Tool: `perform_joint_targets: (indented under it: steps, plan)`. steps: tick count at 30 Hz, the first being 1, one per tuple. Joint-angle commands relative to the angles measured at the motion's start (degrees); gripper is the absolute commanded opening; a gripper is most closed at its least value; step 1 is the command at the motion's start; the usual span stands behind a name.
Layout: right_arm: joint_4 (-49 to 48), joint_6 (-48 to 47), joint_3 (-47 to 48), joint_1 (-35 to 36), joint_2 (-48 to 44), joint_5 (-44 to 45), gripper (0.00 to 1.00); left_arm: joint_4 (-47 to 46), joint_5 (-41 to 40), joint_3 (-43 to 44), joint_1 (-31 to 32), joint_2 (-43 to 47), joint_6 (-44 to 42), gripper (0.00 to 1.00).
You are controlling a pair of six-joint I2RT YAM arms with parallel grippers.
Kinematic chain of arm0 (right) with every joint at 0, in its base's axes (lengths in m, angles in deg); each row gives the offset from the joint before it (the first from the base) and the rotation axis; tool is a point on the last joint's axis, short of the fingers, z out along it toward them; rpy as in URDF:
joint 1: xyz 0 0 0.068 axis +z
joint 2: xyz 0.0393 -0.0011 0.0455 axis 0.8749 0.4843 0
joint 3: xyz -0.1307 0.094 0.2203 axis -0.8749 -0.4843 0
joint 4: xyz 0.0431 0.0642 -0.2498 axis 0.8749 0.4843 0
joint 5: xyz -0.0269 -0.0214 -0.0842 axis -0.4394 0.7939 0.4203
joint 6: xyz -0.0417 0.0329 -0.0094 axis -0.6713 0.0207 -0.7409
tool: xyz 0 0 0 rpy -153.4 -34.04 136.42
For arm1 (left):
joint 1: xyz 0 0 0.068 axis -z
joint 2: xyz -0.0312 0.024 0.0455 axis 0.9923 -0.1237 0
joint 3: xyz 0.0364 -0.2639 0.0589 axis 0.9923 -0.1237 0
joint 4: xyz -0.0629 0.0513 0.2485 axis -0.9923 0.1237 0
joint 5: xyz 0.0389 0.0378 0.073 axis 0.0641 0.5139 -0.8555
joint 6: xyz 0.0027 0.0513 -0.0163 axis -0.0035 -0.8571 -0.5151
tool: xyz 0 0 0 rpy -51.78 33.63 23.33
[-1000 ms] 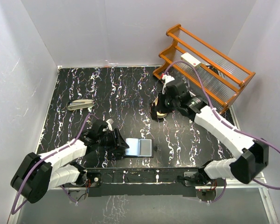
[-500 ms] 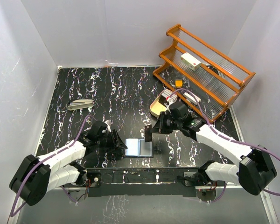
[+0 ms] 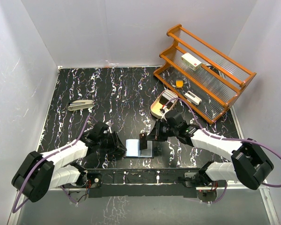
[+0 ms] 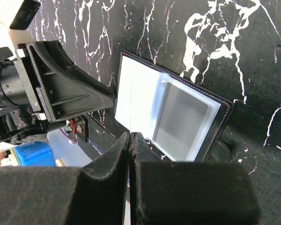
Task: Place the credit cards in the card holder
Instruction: Insert the credit card into the card holder.
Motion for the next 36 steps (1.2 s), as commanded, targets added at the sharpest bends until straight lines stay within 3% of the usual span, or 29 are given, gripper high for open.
perform_joint_targets:
  steps: [1, 9, 24, 36]
  plan:
    - [-6.17, 2.21, -2.04, 0.37, 0.33, 0.77, 0.0, -1.27, 0.38, -0.49, -0.14, -0.81, -0.19, 0.36]
    - [-10.86, 3.47, -5.38, 0.39, 3.5, -1.3, 0.0, -4.82, 1.99, -2.11, -0.16, -2.3, 0.48, 0.33]
    - [-13.43, 1.99, -7.85, 0.39, 8.8, -0.22, 0.0, -5.6, 1.85, -2.72, 0.18, -2.64, 1.02, 0.0]
    - [-13.21, 0.75, -7.35, 0.41, 11.97, 0.71, 0.0, -5.01, 1.1, -1.88, 0.21, -3.8, 0.55, 0.0]
